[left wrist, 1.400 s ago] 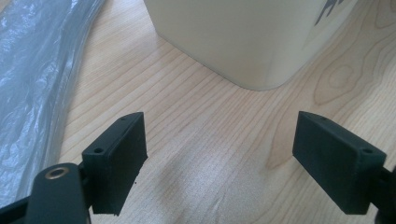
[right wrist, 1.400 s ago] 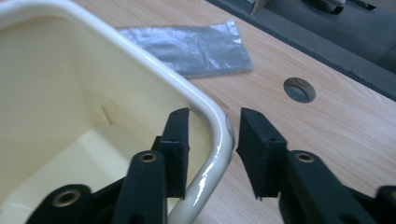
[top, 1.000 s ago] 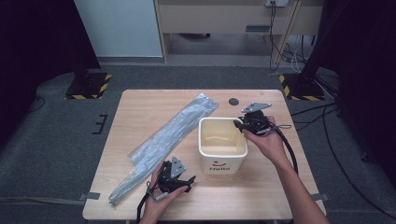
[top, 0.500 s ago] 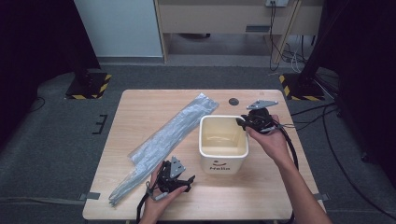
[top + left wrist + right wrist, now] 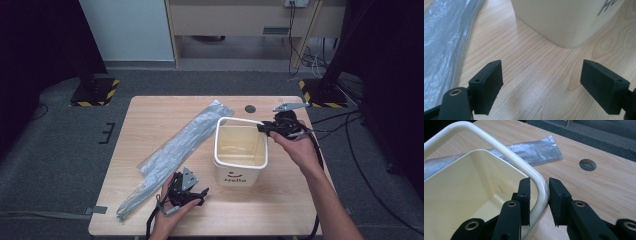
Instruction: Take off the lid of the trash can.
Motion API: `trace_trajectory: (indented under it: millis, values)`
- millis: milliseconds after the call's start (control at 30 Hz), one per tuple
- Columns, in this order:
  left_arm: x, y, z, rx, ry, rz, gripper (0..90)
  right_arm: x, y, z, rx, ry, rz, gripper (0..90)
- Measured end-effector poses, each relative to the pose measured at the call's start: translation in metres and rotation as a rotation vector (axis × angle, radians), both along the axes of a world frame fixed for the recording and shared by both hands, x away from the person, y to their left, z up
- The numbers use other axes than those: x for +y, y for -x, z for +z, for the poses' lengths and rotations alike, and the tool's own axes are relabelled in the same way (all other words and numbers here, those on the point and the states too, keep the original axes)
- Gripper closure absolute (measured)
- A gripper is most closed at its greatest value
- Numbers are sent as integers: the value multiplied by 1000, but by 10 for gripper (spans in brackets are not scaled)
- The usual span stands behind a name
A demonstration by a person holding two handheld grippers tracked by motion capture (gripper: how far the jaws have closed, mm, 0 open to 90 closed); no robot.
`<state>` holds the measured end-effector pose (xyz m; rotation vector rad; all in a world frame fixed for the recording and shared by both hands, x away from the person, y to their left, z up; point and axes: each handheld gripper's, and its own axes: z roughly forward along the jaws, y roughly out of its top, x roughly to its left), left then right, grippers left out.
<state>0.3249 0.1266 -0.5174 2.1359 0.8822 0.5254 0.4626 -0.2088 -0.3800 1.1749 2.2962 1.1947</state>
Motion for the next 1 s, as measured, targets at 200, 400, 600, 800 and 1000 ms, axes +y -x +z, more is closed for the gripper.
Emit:
trace_trajectory:
  millis: [200,400,600,800,1000]
  values:
    - [2,0,1,-4,5,2,176,-16,1,7,-6,-35,-52,721]
    - [9,-1,5,-12,35,3,167,-37,-2,8,-6,-52,-131,722]
    - [18,-4,5,-9,34,30,160,-64,-5,7,0,-82,-201,723]
    - [25,-5,5,-12,41,59,157,-94,-4,4,-5,-96,-267,724]
    - [29,-7,4,-11,39,75,157,-120,-3,-3,-2,-89,-322,725]
